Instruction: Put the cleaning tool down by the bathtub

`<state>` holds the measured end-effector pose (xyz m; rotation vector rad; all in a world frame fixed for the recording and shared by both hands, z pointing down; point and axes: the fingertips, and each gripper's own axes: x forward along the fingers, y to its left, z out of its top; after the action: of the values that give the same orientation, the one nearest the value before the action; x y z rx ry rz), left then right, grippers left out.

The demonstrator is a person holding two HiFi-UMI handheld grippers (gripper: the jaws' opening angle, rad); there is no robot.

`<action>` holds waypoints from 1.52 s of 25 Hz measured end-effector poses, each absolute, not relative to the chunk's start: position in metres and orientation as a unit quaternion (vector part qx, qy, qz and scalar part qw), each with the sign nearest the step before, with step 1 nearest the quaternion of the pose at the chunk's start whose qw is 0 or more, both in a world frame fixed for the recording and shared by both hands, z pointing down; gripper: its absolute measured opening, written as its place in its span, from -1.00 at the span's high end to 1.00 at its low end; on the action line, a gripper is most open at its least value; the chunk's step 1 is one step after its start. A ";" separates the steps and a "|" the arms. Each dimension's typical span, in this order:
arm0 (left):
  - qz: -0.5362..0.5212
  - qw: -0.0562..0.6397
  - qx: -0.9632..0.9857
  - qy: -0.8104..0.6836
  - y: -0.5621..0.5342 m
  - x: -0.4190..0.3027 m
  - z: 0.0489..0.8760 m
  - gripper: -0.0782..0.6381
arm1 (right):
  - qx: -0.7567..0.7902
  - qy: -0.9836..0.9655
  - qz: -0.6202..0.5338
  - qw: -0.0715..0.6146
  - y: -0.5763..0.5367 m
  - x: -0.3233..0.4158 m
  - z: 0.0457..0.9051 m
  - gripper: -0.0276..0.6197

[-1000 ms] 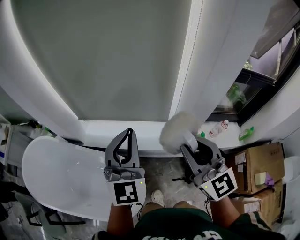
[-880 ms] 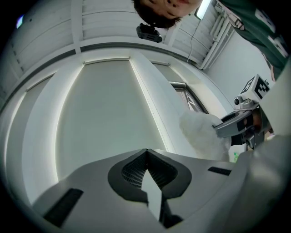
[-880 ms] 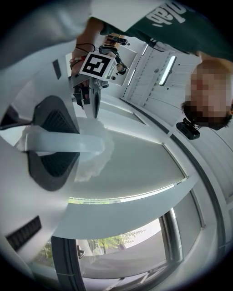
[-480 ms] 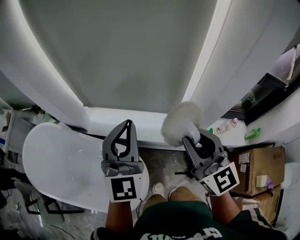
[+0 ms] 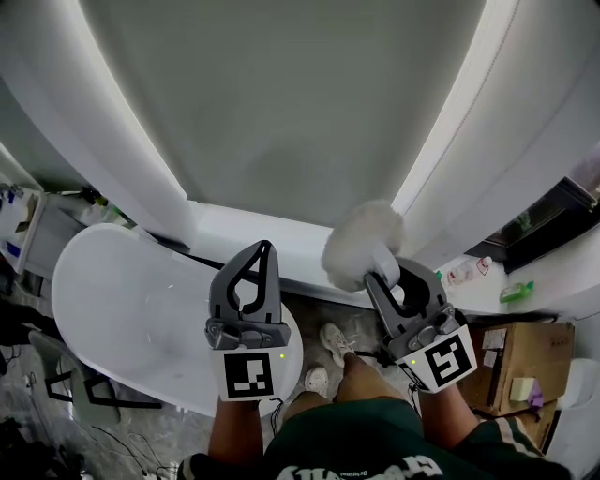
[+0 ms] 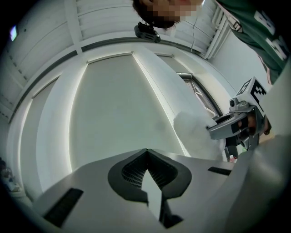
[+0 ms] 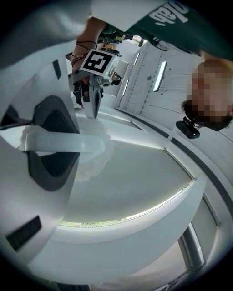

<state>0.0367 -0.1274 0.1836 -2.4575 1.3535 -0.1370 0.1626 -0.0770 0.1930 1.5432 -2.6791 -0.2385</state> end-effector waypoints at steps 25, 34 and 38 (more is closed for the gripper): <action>-0.060 0.176 -0.782 0.595 -0.222 0.008 0.211 0.76 | 0.335 -0.942 -0.027 0.002 -0.229 0.122 0.254 0.63; -0.078 0.167 -0.743 0.644 -0.235 -0.023 0.229 0.76 | 0.283 -0.959 -0.014 0.008 -0.254 0.088 0.289 0.63; -0.092 0.170 -0.731 0.655 -0.232 -0.025 0.226 0.76 | 0.268 -0.963 -0.016 0.007 -0.255 0.087 0.292 0.63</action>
<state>-0.0251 -0.2316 0.2264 -2.0765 1.8609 -0.2618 0.0869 -0.2552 0.2923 0.8392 -3.0121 -0.0495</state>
